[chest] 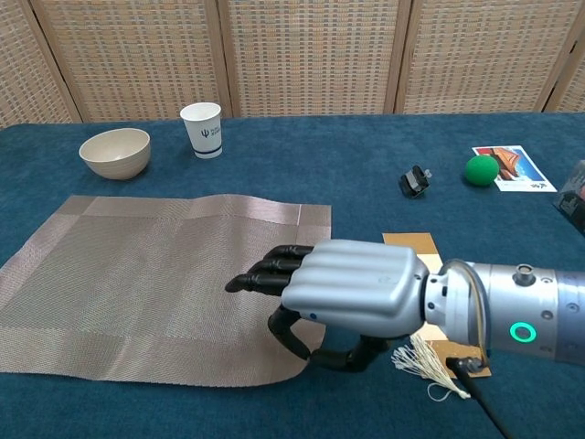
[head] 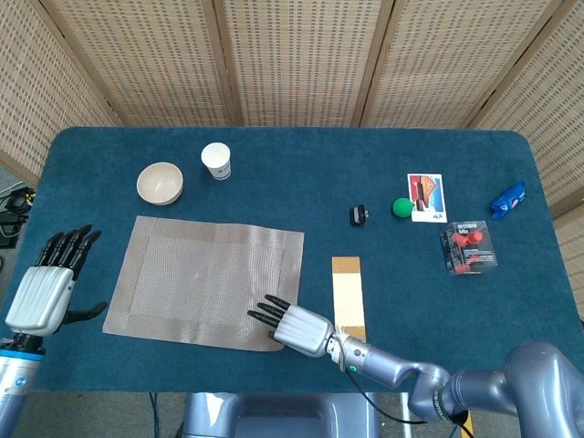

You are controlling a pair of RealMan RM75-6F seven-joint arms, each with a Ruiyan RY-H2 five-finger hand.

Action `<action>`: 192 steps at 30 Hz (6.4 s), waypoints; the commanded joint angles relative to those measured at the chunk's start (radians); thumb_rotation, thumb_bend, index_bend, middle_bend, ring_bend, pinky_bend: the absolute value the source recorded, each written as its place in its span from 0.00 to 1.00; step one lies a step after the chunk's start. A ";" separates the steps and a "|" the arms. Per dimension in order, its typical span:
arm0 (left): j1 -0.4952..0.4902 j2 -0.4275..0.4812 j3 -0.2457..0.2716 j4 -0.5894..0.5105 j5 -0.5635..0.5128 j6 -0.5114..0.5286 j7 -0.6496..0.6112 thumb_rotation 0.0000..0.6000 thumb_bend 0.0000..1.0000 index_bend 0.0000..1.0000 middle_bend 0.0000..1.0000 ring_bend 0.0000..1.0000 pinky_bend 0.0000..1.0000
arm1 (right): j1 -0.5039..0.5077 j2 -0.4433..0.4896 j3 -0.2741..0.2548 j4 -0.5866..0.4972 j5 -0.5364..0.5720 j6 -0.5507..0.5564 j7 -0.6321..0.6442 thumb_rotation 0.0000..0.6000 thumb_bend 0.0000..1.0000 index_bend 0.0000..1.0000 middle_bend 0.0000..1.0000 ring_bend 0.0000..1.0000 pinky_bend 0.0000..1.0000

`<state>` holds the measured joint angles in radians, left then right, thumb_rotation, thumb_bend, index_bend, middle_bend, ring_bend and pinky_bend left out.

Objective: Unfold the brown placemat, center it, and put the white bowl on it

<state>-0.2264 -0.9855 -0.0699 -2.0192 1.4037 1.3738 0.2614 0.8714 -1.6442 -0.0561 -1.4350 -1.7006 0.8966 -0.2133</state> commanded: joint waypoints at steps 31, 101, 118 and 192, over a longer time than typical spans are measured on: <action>0.000 -0.019 0.009 -0.003 0.015 -0.002 0.048 1.00 0.00 0.00 0.00 0.00 0.00 | -0.139 0.140 -0.066 -0.064 -0.001 0.089 -0.081 1.00 0.65 0.78 0.04 0.00 0.00; -0.014 -0.041 0.017 -0.006 -0.004 -0.026 0.099 1.00 0.00 0.00 0.00 0.00 0.00 | -0.325 0.324 -0.152 -0.169 -0.104 0.148 -0.228 1.00 0.66 0.78 0.05 0.00 0.00; -0.015 -0.050 0.019 -0.004 -0.007 -0.025 0.114 1.00 0.00 0.00 0.00 0.00 0.00 | -0.359 0.473 -0.147 -0.265 -0.171 0.262 -0.274 1.00 0.00 0.00 0.00 0.00 0.00; -0.699 -0.877 -0.171 1.702 -0.218 -0.869 -0.384 1.00 0.48 0.80 0.00 0.00 0.00 | -0.672 0.369 0.103 0.103 0.129 0.627 0.253 1.00 0.00 0.12 0.00 0.00 0.00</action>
<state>-0.9287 -1.8643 -0.2427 -0.3146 1.1818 0.4999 -0.1189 0.1995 -1.2752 0.0470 -1.3319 -1.5713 1.5232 0.0395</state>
